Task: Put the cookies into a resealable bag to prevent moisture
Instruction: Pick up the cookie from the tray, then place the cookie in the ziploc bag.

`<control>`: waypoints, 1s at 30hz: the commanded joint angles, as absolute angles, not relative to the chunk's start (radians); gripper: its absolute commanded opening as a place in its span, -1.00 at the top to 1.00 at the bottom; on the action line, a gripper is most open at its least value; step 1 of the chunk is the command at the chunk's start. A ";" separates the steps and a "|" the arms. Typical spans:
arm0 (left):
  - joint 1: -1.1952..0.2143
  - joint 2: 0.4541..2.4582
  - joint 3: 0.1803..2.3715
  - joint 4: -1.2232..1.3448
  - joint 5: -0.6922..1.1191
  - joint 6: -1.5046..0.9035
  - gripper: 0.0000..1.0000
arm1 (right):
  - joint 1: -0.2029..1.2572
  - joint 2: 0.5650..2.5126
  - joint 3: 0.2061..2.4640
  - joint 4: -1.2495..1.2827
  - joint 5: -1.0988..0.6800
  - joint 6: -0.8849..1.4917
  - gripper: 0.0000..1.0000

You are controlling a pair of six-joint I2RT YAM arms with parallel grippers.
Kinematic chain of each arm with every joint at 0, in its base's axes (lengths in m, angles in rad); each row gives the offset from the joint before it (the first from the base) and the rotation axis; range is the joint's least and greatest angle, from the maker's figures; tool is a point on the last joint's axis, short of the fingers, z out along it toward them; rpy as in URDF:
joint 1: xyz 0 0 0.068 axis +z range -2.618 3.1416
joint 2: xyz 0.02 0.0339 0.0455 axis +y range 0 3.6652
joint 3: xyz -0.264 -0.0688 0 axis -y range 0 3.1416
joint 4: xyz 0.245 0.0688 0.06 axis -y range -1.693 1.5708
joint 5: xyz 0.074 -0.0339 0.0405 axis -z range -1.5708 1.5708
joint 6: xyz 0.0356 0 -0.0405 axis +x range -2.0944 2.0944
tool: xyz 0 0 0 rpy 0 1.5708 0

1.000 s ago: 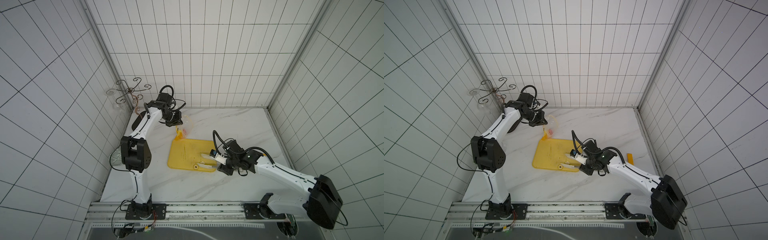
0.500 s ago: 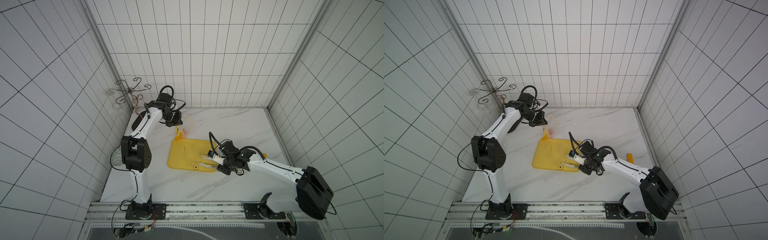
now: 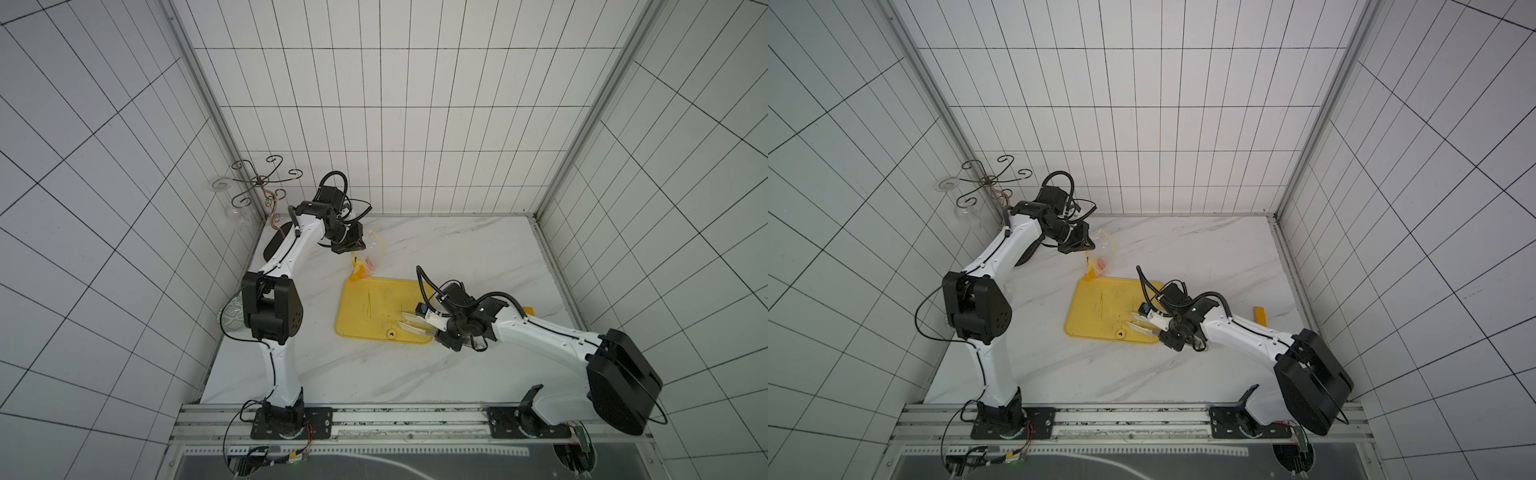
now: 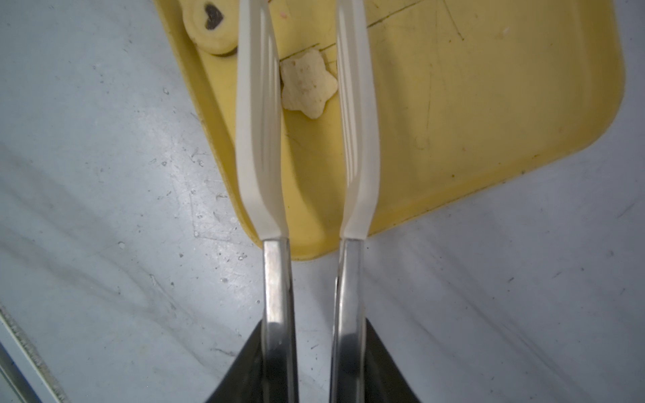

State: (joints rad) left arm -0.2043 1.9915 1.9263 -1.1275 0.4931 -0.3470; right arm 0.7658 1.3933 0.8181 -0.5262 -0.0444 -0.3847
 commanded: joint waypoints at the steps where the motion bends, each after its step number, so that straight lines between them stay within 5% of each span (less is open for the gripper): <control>1: -0.210 2.003 1.939 -1.138 0.482 -0.333 1.00 | 0.773 1.376 0.836 -0.550 -0.032 -0.393 0.24; 18: -0.222 2.021 1.954 -1.138 0.483 -0.334 1.00 | 0.701 1.261 1.052 -0.574 -0.029 -0.365 0.25; 30: -0.228 2.012 1.950 -1.138 0.493 -0.335 1.00 | 0.657 1.391 1.392 -0.485 -0.091 -0.376 0.25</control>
